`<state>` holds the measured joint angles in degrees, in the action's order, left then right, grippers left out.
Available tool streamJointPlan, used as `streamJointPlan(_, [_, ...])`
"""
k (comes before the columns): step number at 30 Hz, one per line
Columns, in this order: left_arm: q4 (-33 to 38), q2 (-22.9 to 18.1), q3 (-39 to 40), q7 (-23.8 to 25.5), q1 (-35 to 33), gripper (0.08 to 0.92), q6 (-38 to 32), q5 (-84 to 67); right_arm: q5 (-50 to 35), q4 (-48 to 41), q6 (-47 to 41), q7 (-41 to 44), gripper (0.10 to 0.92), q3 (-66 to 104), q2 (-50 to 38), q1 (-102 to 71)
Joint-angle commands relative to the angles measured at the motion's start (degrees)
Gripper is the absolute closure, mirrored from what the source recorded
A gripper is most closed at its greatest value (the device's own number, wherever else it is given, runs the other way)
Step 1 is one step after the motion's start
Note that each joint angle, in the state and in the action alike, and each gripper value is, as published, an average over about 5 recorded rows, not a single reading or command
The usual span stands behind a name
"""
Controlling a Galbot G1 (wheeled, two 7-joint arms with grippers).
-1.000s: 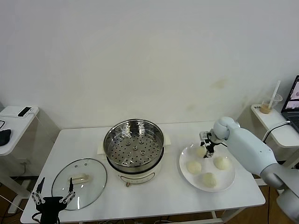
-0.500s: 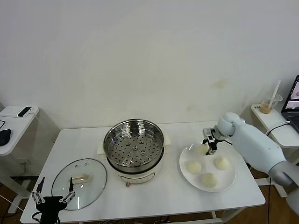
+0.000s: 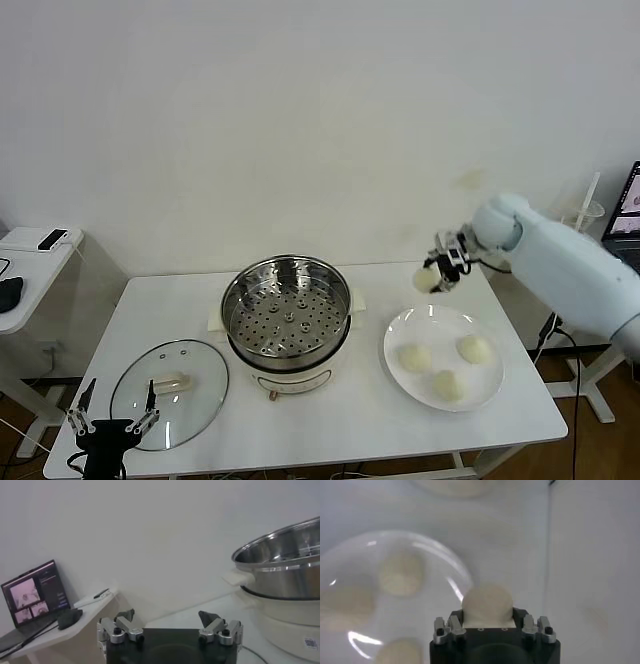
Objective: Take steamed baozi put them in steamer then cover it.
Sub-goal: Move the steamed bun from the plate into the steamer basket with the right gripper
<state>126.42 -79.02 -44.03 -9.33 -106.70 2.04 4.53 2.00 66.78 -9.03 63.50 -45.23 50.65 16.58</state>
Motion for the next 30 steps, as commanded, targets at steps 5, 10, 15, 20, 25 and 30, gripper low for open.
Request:
streamJointPlan(5, [-1.14, 0.01, 0.17, 0.13, 1.00, 0.177, 0.20, -0.81, -11.68, 1.43, 0.10, -2.53, 0.419, -9.24, 11.02, 13.19])
streamJointPlan(10, [-1.12, -0.06, 0.28, 0.37, 1.35, 0.177, 0.22, -0.70, -13.11, 0.23, 2.35, -3.77, 0.423, -13.25, 18.90, 14.23])
streamJointPlan(15, [-0.87, -0.50, 0.21, 0.32, 1.06, 0.177, 0.12, -0.59, -12.48, -2.17, 6.08, -5.43, 0.423, -17.83, 25.60, 13.09])
streamJointPlan(20, [-0.26, -0.79, -0.45, 0.25, 0.62, 0.177, 0.04, -0.51, -4.14, -8.24, 13.25, -7.70, 0.423, -20.95, 31.98, 11.05])
streamJointPlan(25, [0.20, -1.04, -1.30, 0.12, 0.00, 0.177, -0.15, -0.55, 1.75, -12.67, 19.94, -9.20, 0.423, -22.57, 35.23, 8.62])
streamJointPlan(30, [0.36, -1.30, -1.93, 0.05, -0.18, 0.177, -0.26, -0.56, 4.98, -13.32, 23.93, -10.01, 0.423, -23.58, 35.36, 6.74])
